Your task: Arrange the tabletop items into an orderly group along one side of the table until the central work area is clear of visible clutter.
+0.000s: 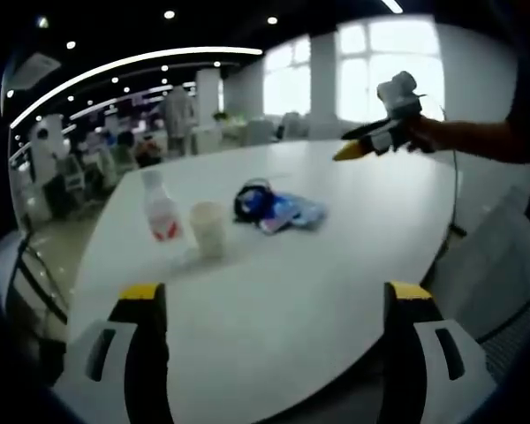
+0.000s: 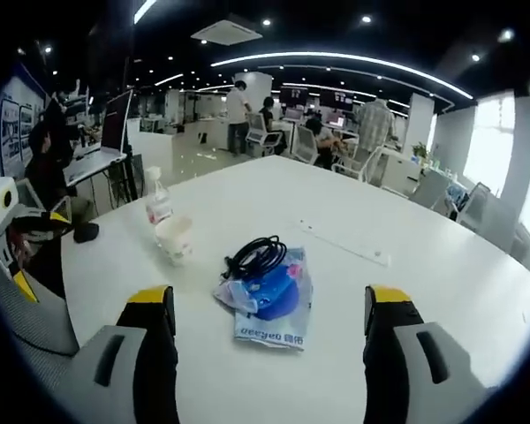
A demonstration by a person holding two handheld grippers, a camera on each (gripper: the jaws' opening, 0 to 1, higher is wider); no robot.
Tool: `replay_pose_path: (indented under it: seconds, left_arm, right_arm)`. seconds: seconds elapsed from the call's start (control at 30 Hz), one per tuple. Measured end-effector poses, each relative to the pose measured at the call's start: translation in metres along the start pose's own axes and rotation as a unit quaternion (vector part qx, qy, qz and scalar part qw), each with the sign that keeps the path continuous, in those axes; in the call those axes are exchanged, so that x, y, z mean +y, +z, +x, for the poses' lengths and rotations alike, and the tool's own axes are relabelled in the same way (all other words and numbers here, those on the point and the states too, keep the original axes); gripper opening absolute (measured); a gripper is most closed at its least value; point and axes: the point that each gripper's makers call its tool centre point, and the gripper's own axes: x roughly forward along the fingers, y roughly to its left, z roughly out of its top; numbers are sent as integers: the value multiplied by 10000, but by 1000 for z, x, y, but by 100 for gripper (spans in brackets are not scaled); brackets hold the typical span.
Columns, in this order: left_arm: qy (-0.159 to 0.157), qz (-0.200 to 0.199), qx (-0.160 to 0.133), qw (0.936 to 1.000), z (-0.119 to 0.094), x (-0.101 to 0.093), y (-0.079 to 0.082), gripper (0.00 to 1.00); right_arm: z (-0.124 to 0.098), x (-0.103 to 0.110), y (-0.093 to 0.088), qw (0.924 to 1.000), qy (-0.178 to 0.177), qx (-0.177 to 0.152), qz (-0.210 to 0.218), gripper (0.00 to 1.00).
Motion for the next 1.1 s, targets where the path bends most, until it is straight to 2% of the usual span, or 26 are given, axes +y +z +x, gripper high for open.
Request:
replay_pose_path:
  seconds: [0.17,0.3,0.47,0.6,0.8,0.93,1.1]
  left_arm:
    - [-19,-86,-9,10000,1,-1,0,99]
    - [-32,-295,-152,9994,0,0,5,99]
    - [-10,-114,-110,9999,0,-1,4,100]
    - [23,-59,-51,10000,0,0,2,99]
    - [-6,-66,-122,9999,0,-1,4,98]
    - [-38,-40,-45,10000,1,-2,1,99]
    - [-78,-2,-39,10000,1,-3,1,99]
  right_arm:
    - [19,0,-2,9999,94,58,78,85]
    - [31,0,-4,9995,197,94,209,83]
    - [46,8,5,9941,540,-250,910,79]
    - [58,3,1,9928,535,-163,1063,76]
    - [76,-3,-7,9872,467,-56,1525,71]
    - [84,-3,-12,9828,464,25,1785,69]
    - [90,1,-9,9800,565,-38,1909,64]
